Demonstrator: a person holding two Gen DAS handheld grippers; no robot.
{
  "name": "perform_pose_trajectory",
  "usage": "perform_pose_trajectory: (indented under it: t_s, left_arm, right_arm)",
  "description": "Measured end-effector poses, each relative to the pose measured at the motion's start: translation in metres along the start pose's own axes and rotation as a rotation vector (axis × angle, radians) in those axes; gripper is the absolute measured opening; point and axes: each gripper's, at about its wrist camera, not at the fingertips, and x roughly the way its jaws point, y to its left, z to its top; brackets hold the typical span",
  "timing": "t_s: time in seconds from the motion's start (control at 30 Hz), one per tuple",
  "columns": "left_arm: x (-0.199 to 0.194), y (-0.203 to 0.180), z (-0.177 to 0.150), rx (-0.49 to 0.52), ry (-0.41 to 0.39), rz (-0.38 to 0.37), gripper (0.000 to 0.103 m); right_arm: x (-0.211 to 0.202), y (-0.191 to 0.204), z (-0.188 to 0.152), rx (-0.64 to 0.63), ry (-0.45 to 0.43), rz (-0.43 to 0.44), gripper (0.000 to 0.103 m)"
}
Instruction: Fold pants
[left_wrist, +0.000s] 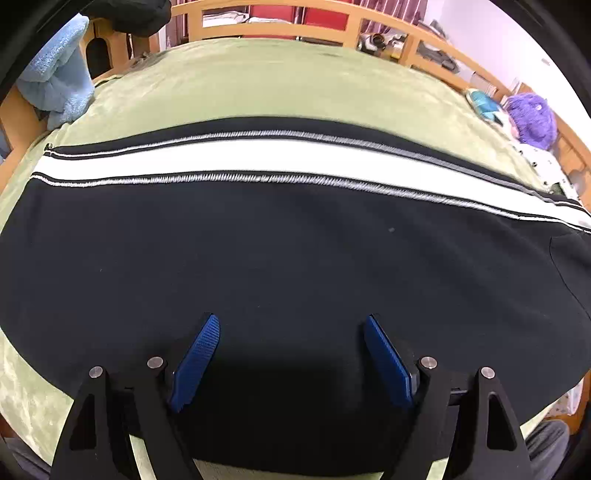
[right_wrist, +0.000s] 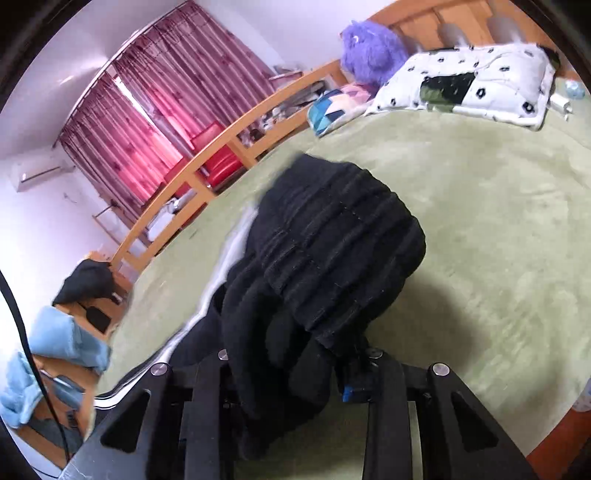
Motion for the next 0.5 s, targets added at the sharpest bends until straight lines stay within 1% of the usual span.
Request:
perform_pose_trajectory:
  t_s: [0.03,0.07,0.1,0.13,0.17,0.2,0.23,0.27,0.3,0.33,0.37,0.4,0.47,0.5]
  left_arm:
    - [0.001,-0.004,-0.001,0.000,0.008,0.008,0.080]
    - [0.001,-0.003,0.000,0.007,0.008,0.016,0.080]
    - [-0.002,-0.004,0.002,0.012,0.008,0.016,0.080]
    - [-0.009,-0.006,0.002,0.013,-0.002,0.013,0.079]
    - [-0.018,-0.006,0.003,0.010,-0.027,-0.002,0.079]
    - [-0.028,-0.004,0.004,0.012,-0.065,-0.030,0.080]
    - [-0.034,-0.003,0.004,0.017,-0.087,-0.046,0.080]
    - [-0.035,-0.002,0.007,0.025,-0.096,-0.039,0.081]
    - [-0.032,-0.002,0.006,0.026,-0.088,-0.011,0.082]
    - [-0.024,0.000,0.005,0.022,-0.064,0.013,0.082]
    - [-0.006,0.006,0.002,0.020,0.002,0.040,0.082]
    - [0.004,0.007,0.000,0.030,0.038,0.050,0.085]
    - [-0.004,0.008,0.000,0.056,-0.005,0.044,0.085]
    - [-0.008,0.010,0.001,0.061,0.002,0.048,0.084]
  right_arm:
    - [0.017,-0.005,-0.003,-0.009,0.064,-0.046,0.042]
    - [0.040,-0.016,-0.010,0.007,0.166,-0.102,0.050]
    - [0.059,-0.029,-0.018,0.057,0.258,-0.126,0.053]
    - [0.054,-0.031,-0.018,0.065,0.213,-0.103,0.053]
    - [0.041,-0.028,-0.014,0.063,0.180,-0.106,0.054]
    - [0.032,-0.024,-0.011,0.050,0.173,-0.135,0.055]
    - [0.023,-0.020,-0.008,0.039,0.161,-0.152,0.057]
    - [0.012,-0.015,-0.007,0.038,0.133,-0.165,0.058]
    - [-0.001,-0.008,-0.009,0.037,0.081,-0.184,0.058]
    - [-0.010,0.000,-0.011,0.027,0.049,-0.195,0.061]
    - [-0.015,0.011,-0.015,-0.002,0.035,-0.202,0.065]
    - [-0.019,0.029,-0.021,-0.053,0.039,-0.201,0.065]
    - [-0.018,0.062,-0.033,-0.144,0.051,-0.195,0.065]
    - [-0.017,0.078,-0.040,-0.184,0.046,-0.192,0.065]
